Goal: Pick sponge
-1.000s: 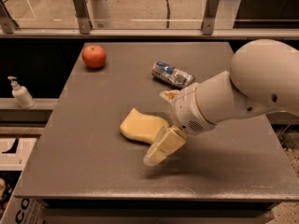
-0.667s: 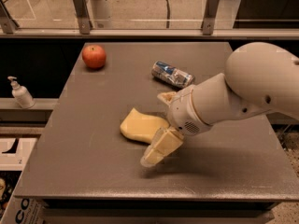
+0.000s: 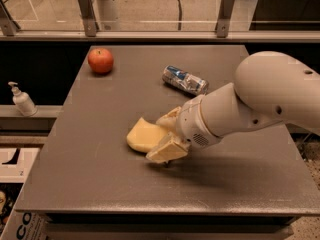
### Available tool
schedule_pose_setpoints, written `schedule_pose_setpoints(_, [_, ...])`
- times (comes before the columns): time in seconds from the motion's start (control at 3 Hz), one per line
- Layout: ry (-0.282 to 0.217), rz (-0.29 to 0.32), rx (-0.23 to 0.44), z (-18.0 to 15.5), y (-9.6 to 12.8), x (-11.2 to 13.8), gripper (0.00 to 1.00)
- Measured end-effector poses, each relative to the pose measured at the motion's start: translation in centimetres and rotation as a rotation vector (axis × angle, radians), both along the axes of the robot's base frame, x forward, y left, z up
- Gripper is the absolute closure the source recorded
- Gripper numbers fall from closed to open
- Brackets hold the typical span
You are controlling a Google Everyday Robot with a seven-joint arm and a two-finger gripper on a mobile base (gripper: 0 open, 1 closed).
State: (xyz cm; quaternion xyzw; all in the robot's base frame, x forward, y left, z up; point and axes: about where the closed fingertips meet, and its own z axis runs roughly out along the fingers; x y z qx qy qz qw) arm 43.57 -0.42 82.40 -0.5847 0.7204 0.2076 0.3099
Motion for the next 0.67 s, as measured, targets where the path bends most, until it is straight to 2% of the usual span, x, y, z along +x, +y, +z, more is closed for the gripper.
schedule_pose_setpoints(0.67, [0.008,-0.014,0.010,-0.19,-0.07,-0.23,0.89])
